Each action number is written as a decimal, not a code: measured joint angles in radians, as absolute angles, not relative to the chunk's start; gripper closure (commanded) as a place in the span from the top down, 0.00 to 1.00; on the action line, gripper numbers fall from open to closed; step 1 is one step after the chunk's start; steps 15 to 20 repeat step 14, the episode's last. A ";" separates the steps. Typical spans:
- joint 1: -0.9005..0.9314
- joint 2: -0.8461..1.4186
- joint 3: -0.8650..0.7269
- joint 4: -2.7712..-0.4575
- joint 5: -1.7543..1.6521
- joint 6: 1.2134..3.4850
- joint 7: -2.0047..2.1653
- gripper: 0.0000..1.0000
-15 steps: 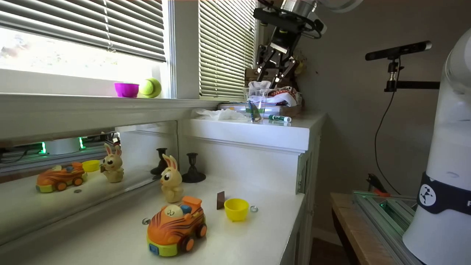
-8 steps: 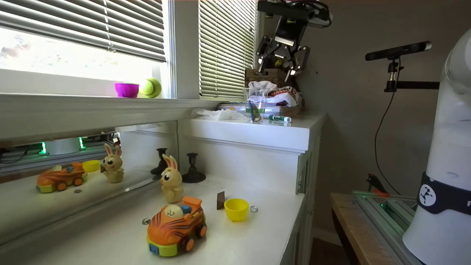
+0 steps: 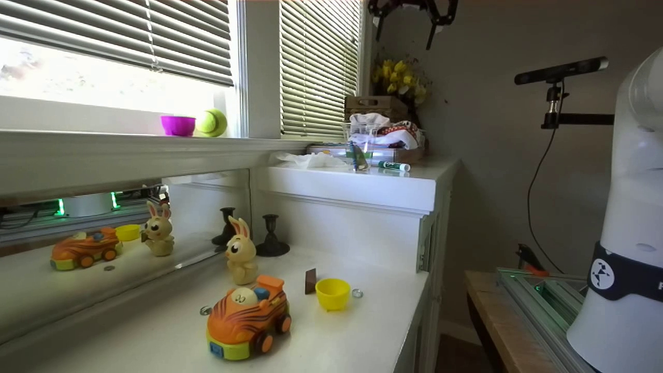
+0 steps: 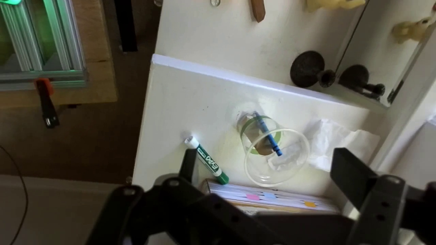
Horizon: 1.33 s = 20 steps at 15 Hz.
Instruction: Place the clear cup upright.
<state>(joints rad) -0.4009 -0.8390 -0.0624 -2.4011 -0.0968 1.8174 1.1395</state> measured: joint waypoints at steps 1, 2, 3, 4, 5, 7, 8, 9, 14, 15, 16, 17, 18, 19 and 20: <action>-0.382 -0.819 -0.069 -2.360 -0.096 1.791 1.096 1.00; -0.364 -0.794 -0.077 -2.323 -0.095 1.776 1.054 1.00; -0.349 -0.767 -0.084 -2.293 -0.094 1.767 1.027 1.00; -0.341 -0.743 -0.089 -2.273 -0.094 1.762 1.012 1.00; -0.337 -0.725 -0.091 -2.261 -0.094 1.762 1.006 1.00; -0.337 -0.708 -0.092 -2.252 -0.094 1.761 1.000 1.00; -0.337 -0.705 -0.092 -2.250 -0.094 1.759 0.999 1.00; -0.337 -0.705 -0.092 -2.248 -0.094 1.758 0.998 1.00; -0.337 -0.705 -0.092 -2.247 -0.094 1.758 0.997 1.00; -0.337 -0.705 -0.092 -2.247 -0.094 1.758 0.997 1.00; -0.337 -0.705 -0.092 -2.247 -0.094 1.758 0.997 1.00; -0.337 -0.705 -0.092 -2.247 -0.094 1.758 0.997 1.00; -0.337 -0.705 -0.092 -2.247 -0.094 1.758 0.997 1.00; -0.337 -0.705 -0.092 -2.247 -0.094 1.758 0.997 1.00; -0.337 -0.705 -0.092 -2.247 -0.094 1.758 0.997 1.00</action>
